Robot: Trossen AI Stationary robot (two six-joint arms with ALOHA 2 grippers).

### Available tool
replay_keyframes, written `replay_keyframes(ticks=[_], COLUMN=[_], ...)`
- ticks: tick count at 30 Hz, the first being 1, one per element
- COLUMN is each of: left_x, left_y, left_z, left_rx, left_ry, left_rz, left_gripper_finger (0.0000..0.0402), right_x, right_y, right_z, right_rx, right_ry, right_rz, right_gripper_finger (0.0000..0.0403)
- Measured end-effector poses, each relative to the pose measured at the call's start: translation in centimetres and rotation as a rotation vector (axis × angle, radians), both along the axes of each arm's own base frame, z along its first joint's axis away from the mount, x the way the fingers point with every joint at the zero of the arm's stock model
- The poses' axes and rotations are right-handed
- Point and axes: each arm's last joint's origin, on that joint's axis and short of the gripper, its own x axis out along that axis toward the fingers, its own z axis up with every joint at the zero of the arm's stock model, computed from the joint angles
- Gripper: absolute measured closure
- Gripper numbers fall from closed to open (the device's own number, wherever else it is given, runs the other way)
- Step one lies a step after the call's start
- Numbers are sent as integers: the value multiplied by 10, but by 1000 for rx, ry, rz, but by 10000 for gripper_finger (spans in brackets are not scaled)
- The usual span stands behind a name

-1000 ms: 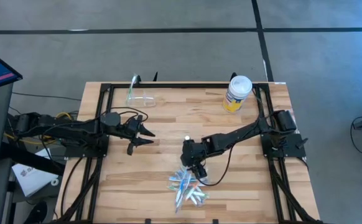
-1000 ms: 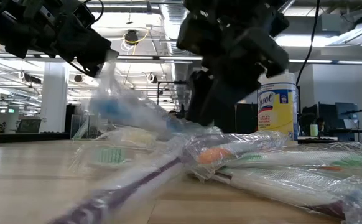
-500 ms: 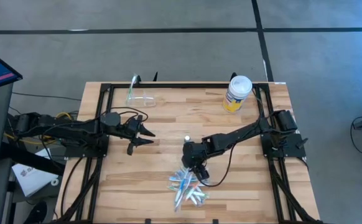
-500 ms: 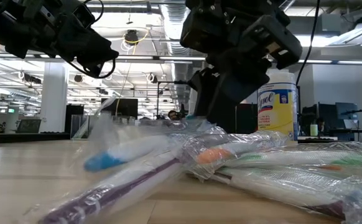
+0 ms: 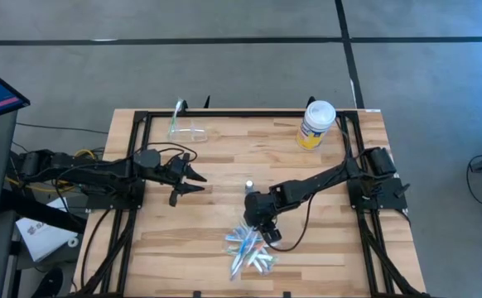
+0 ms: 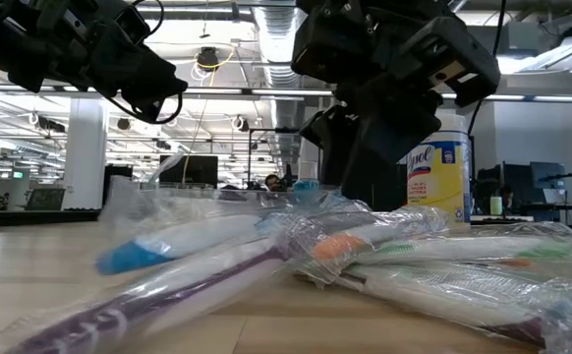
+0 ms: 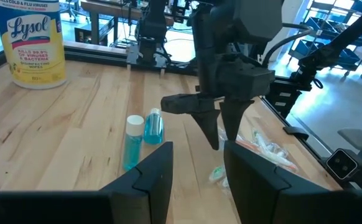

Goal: Pick & Place toothbrushing station
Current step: Put the blue toothbrush into the transparent organizer

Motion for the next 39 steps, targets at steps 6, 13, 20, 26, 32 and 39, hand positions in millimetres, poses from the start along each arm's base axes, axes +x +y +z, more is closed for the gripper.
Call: replay_keyframes(ticks=[6,13,20,26,32,39], left_x=[0,0,0,0,0,0], left_y=[0,0,0,0,0,0], left_z=[0,0,0,0,1,2], left_rx=[1,1,1,-21,-71,-138], left_ry=[0,0,0,4,5,-1], left_rz=[-1,0,0,4,13,24], left_gripper_finger=[266,266,266,266,266,266], right_x=[-2,-4,-5,-7,-3,5], right_y=[1,0,0,-2,-3,-5], right_z=[-1,-2,-2,8,28,50], right_rx=[-4,-11,-13,-52,-128,-248], right_ry=[15,44,52,23,9,-33], right_rz=[4,3,3,-22,-60,-62], right_gripper_finger=[295,379,397,402,402,403])
